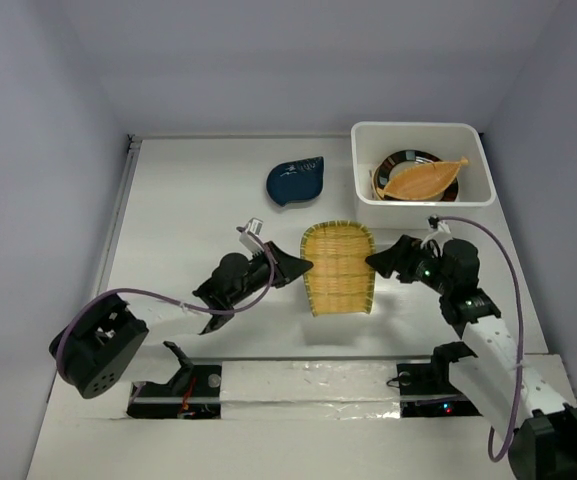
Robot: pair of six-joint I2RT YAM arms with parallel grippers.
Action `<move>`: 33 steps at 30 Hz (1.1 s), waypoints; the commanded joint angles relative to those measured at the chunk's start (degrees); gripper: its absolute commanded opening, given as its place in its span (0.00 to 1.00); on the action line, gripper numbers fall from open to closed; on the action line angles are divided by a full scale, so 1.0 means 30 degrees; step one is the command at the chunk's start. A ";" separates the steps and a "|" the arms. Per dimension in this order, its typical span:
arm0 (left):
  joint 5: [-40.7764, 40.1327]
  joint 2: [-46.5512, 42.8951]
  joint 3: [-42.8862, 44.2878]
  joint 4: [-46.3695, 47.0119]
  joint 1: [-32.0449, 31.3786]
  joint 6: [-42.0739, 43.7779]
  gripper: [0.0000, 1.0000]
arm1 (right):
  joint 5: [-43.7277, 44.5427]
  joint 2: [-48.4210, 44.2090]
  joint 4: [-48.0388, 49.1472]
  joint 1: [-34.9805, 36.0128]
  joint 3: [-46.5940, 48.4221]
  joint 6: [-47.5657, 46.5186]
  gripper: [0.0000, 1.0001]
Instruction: Place the plates into the plastic bin on the countertop
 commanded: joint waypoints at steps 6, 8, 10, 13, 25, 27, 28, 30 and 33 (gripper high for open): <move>0.2061 -0.1243 0.1428 0.0759 0.0429 0.0281 0.00 | -0.1850 0.1428 0.4819 0.1331 -0.0412 0.0829 0.63; 0.2412 -0.1302 0.1516 0.0789 0.0429 0.0281 0.00 | -0.1998 0.1897 0.5201 0.1507 -0.0443 0.0977 0.42; 0.2472 -0.1477 0.1720 0.0673 0.0429 0.0542 0.00 | -0.1970 0.2073 0.5261 0.1507 -0.0239 0.1182 0.10; 0.1133 -0.2179 0.2333 -0.2183 0.0603 0.1943 0.20 | -0.1035 0.1258 0.4942 0.1507 0.0171 0.1476 0.00; -0.6167 -0.6458 0.2366 -0.9433 0.1952 0.5290 0.41 | 0.6872 0.4030 0.1364 0.0632 0.9390 0.0976 0.00; -0.6812 -0.6284 0.2570 -1.0166 0.2448 0.5611 0.41 | 0.6617 0.5290 0.2150 -0.0856 1.0160 0.1763 0.00; -0.7482 -0.6166 0.2658 -1.0371 0.2450 0.5700 0.45 | 0.6470 0.6428 0.2475 -0.1417 1.0627 0.2117 0.00; -0.7693 -0.5611 0.2922 -1.0607 0.3033 0.5993 0.47 | 0.6323 0.7430 0.3266 -0.2443 1.0982 0.3197 0.00; -0.7374 -0.4385 0.3273 -1.0199 0.3852 0.6257 0.47 | 0.5974 0.9246 0.4964 -0.4085 1.0954 0.5275 0.00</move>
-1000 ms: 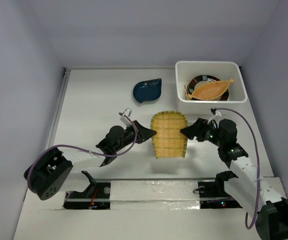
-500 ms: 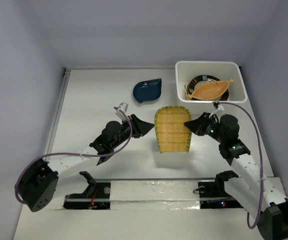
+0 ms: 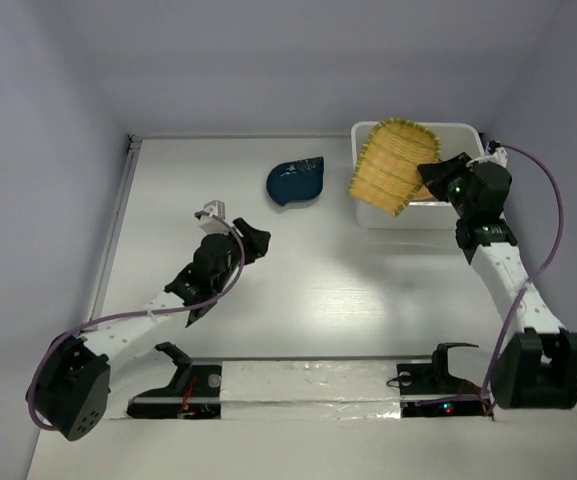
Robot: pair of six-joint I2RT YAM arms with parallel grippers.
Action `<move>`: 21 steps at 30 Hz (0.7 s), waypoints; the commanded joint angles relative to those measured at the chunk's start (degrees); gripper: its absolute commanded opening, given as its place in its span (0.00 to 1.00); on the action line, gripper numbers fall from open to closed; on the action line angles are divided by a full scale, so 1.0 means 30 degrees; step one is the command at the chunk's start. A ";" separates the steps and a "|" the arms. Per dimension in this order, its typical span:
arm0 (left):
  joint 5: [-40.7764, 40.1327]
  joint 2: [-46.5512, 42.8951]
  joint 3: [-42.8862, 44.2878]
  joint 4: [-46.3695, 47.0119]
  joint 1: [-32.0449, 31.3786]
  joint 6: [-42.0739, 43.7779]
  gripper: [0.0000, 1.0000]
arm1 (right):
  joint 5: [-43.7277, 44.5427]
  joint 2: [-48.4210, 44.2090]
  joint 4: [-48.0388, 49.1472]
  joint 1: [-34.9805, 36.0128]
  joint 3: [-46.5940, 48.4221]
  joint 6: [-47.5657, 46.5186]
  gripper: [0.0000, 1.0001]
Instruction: Place the plates into the plastic bin on the countertop
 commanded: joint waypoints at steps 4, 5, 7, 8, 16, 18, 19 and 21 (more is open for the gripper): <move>0.0596 0.3038 0.1834 0.0989 0.1833 0.0867 0.48 | 0.0586 0.2942 0.4120 -0.2060 0.0704 0.4664 0.00; 0.0975 0.3594 0.2271 0.1252 0.2040 0.0983 0.48 | 0.0529 0.3497 0.4761 -0.2322 0.0674 0.5133 0.00; 0.1386 0.5264 0.2828 0.1401 0.2769 0.1129 0.48 | 0.0819 0.3969 0.5089 -0.2499 0.0586 0.6277 0.00; 0.1592 0.5879 0.3499 0.1343 0.3065 0.1130 0.48 | 0.0996 0.4145 0.5061 -0.2501 0.0615 0.6571 0.00; 0.3469 1.1155 0.6403 0.1988 0.4503 0.0632 0.59 | 0.3105 0.5259 0.4886 -0.3085 0.0293 0.7540 0.08; 0.3411 1.2061 0.7603 0.1403 0.4677 0.0749 0.60 | 0.3107 0.5377 0.4740 -0.3087 0.0410 0.7424 0.11; 0.3382 1.2270 0.7984 0.1256 0.4679 0.0923 0.62 | 0.3600 0.5493 0.4478 -0.3087 0.0584 0.7365 0.12; 0.2972 1.3086 0.9127 0.0758 0.4853 0.1129 0.64 | 0.3605 0.5728 0.4007 -0.3087 0.1200 0.7016 0.15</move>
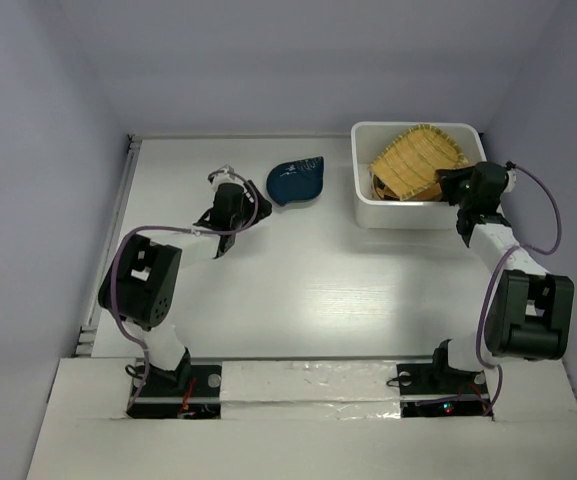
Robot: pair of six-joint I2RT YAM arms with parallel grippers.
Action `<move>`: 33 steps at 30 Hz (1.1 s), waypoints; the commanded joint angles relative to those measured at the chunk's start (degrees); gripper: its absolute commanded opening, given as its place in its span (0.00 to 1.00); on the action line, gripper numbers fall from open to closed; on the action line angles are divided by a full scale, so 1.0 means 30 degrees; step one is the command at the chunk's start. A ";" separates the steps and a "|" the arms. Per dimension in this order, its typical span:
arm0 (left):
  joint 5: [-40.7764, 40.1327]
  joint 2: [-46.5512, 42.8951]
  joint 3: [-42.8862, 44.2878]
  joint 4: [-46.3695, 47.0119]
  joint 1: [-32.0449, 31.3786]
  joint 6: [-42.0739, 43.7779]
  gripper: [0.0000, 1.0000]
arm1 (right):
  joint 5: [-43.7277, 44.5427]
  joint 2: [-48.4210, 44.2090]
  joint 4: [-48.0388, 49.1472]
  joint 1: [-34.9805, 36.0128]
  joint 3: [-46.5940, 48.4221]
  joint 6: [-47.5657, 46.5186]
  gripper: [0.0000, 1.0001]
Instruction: Place the plates into the plastic bin on the countertop
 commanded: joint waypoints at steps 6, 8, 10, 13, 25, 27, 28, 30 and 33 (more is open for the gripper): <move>0.0892 0.3294 0.4714 -0.0675 0.0689 0.0651 0.64 | 0.1560 0.0631 0.0790 -0.0303 0.1743 -0.0821 0.35; 0.1443 0.4146 0.5415 -0.0617 0.0689 0.0534 0.63 | 0.1621 0.0604 0.0847 -0.0305 0.1656 -0.0971 0.41; 0.1536 0.4530 0.5711 -0.0471 0.0689 0.0475 0.63 | 0.1649 0.0399 0.0935 -0.0305 0.1451 -0.1291 0.50; 0.1507 0.5262 0.6647 -0.0675 0.0689 0.0533 0.61 | 0.1562 -0.0476 0.1403 -0.0305 0.0897 -0.1789 0.58; 0.2562 0.8309 0.9549 -0.0705 0.0689 -0.0169 0.48 | -0.0218 -0.5311 0.2867 -0.0305 -0.2706 -0.3549 0.67; 0.2737 0.8747 0.9843 -0.0559 0.0689 -0.0666 0.45 | -0.0692 -0.6537 0.3509 -0.0305 -0.3932 -0.3491 0.66; 0.2825 0.8867 0.9815 -0.0384 0.0689 -0.0871 0.44 | -0.0839 -0.6980 0.3600 -0.0305 -0.4318 -0.3491 0.65; 0.3030 0.9246 0.9814 0.0085 0.0689 -0.1397 0.39 | -0.0637 -0.8236 0.3108 -0.0305 -0.4788 -0.3578 0.64; 0.2914 0.9657 0.9785 0.0437 0.0689 -0.1692 0.20 | -0.0840 -0.9471 0.2666 -0.0305 -0.5345 -0.3900 0.62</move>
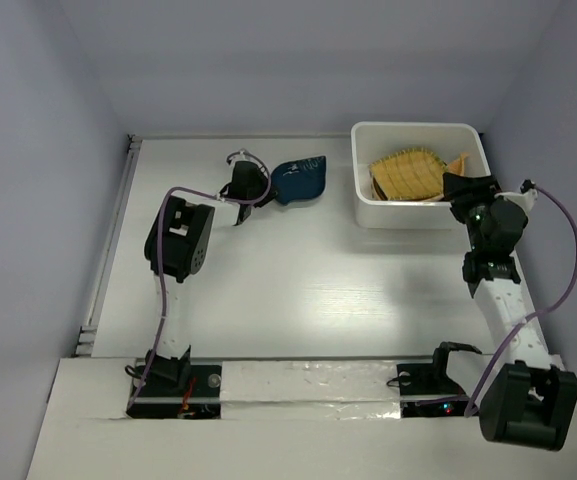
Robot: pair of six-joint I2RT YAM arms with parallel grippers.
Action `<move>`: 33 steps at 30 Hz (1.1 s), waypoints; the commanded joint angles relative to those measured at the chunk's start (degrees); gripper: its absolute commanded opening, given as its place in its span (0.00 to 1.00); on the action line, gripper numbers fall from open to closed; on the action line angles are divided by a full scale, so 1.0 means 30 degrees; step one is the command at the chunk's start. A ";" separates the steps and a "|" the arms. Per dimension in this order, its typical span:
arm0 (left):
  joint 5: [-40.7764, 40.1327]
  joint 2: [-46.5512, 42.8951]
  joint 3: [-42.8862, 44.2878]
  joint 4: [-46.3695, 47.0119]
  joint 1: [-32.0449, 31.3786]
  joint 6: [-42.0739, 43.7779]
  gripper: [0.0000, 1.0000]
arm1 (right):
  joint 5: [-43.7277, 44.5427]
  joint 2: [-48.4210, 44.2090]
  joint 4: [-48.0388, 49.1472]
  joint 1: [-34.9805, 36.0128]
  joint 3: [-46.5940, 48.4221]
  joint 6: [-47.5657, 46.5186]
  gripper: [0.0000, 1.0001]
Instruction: Place the plates into the plastic bin on the countertop
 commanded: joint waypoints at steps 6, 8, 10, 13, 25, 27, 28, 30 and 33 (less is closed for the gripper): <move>0.0933 -0.1313 -0.1813 0.2468 -0.0017 -0.0819 0.00 | -0.5079 -0.2677 0.0627 -0.0079 -0.1060 -0.2256 0.18; 0.0848 -0.2721 -0.4698 0.4479 -0.0017 -0.1342 0.00 | -0.6396 -0.2736 0.0332 -0.0079 -0.1176 -0.2788 0.00; 0.0731 -0.5123 -0.6701 0.5806 0.0157 -0.1814 0.00 | -0.8070 -0.2824 0.0651 -0.0079 -0.1410 -0.3024 0.00; 0.0729 -0.8142 -1.0014 0.7625 0.0159 -0.2664 0.00 | -1.0771 -0.3408 0.0859 0.1176 -0.1646 -0.3199 0.00; 0.1287 -2.0709 -1.7168 0.6551 -0.0222 -0.3722 0.00 | -0.4857 -0.6253 -0.1344 1.0289 -0.3781 -0.1916 0.88; 0.1578 -2.3191 -1.7638 0.5056 -0.0396 -0.3633 0.00 | -0.4507 -0.5465 0.0173 1.1605 -0.4514 -0.1358 0.90; 0.1638 -2.3903 -1.7697 0.4442 -0.0398 -0.3488 0.00 | -0.4215 -0.5084 0.0706 1.2249 -0.4633 -0.0861 0.91; 0.1872 -2.6093 -1.7901 0.2479 -0.0603 -0.3165 0.00 | -0.3132 -0.3504 0.1150 1.4299 -0.4112 -0.0885 0.93; 0.2106 -2.8587 -1.8282 0.0660 -0.0806 -0.3164 0.00 | -0.2716 -0.1254 0.2751 1.6173 -0.3377 -0.0945 0.94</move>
